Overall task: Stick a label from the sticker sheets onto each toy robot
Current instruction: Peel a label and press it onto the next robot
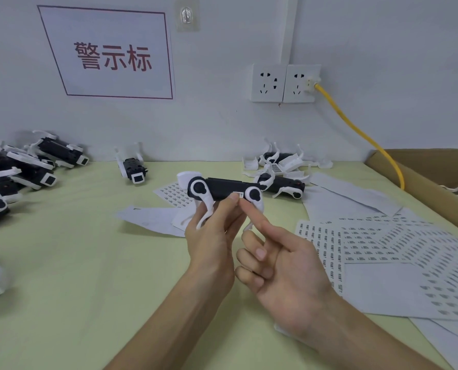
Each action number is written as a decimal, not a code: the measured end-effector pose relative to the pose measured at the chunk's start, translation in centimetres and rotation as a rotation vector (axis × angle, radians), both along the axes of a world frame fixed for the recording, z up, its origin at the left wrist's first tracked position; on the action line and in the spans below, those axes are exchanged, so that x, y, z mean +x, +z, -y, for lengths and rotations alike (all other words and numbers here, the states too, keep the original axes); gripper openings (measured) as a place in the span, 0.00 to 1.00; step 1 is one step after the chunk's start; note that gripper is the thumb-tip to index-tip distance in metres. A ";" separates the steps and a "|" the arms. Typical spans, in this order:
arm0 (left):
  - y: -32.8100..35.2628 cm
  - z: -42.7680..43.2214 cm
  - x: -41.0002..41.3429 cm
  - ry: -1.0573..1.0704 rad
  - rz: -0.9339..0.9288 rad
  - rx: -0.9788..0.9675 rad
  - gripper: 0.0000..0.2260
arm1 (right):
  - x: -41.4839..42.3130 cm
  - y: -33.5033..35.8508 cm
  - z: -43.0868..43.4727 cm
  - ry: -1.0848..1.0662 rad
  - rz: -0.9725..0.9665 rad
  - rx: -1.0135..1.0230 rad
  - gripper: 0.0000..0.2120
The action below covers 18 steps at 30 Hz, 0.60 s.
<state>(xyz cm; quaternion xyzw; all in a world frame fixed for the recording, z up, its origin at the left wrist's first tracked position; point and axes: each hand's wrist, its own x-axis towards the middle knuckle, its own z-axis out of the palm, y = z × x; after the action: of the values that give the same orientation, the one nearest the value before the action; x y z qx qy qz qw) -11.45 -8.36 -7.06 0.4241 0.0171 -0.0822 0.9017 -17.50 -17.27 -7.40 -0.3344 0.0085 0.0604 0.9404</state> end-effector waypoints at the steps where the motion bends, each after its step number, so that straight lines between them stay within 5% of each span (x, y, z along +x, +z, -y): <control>1: -0.1 0.0 0.1 0.009 0.003 0.001 0.13 | 0.0 0.0 0.0 -0.001 -0.002 0.005 0.20; 18: 0.0 -0.1 0.6 -0.118 0.133 -0.034 0.06 | 0.2 1.2 1.9 -0.130 0.132 -0.067 0.17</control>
<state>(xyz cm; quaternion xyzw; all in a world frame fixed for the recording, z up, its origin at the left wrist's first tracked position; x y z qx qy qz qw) -10.89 -8.27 -7.02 0.4137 -0.0690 -0.1070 0.9015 -17.32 -19.20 -6.18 -0.3675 -0.0298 -0.0231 0.9293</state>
